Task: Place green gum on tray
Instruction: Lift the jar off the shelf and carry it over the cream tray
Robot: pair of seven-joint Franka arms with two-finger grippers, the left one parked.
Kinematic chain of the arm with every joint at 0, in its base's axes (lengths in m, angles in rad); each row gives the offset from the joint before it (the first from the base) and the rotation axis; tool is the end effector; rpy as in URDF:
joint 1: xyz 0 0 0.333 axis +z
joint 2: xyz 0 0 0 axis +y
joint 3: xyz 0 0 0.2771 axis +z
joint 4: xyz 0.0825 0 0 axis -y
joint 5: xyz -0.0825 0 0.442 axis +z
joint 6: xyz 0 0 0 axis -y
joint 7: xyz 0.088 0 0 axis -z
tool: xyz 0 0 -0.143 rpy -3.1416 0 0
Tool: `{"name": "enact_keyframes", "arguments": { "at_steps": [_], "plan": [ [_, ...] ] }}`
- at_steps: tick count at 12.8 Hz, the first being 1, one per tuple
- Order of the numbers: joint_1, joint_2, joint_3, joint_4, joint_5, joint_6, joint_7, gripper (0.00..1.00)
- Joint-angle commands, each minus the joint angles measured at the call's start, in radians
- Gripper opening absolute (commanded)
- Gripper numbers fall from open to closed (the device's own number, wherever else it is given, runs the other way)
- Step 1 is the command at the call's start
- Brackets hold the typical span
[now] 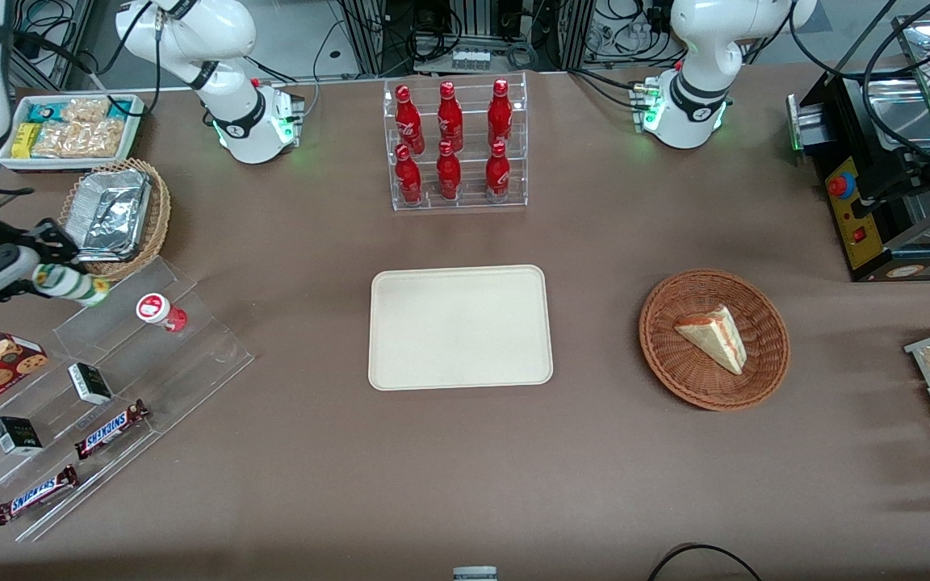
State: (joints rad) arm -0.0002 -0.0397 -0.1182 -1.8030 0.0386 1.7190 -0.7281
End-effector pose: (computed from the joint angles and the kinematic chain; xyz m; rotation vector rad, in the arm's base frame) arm 0.5990 -0.0668 0.4628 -2.9449 -0.9163 0.0356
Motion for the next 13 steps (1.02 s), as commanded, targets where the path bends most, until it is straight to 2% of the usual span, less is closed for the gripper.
{"name": "enact_keyframes", "arguments": {
  "at_steps": [1,4,7,9,13],
  "plan": [
    [0.115,0.006,-0.006,0.069,0.017,-0.097,0.180,0.00],
    [0.263,0.015,-0.006,0.094,0.018,-0.107,0.397,0.00],
    [0.440,0.058,-0.008,0.097,0.021,-0.091,0.707,0.00],
    [0.529,0.121,-0.008,0.097,0.078,-0.011,0.858,0.00],
    [0.715,0.306,-0.009,0.148,0.086,0.166,1.126,0.00]
  ]
}}
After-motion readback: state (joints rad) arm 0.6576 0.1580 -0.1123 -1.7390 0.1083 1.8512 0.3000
